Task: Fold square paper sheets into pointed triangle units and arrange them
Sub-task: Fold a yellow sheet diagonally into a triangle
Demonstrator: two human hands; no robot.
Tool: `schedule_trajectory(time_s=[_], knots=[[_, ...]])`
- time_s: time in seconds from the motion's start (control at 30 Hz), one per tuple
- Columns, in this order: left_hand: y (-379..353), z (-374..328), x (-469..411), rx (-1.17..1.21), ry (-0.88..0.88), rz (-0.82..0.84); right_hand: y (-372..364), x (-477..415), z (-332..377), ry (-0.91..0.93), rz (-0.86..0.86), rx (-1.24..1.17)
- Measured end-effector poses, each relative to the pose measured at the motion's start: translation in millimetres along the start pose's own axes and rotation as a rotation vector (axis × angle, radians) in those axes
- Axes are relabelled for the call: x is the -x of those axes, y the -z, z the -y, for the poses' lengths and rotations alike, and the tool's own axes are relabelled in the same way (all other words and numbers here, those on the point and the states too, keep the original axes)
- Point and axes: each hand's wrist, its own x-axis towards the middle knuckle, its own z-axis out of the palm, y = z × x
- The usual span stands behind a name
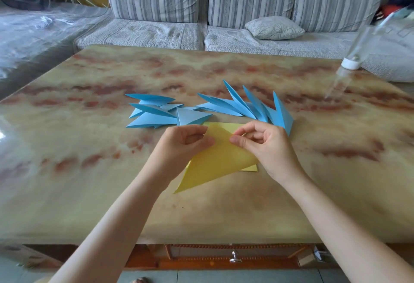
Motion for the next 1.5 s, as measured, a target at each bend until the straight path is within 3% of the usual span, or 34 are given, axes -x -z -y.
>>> schedule_trajectory(time_s=[1.5], knots=[[-6,-7,5,-0.108,-0.006,-0.105,-1,2,-1,-0.056,0.035,0.064]])
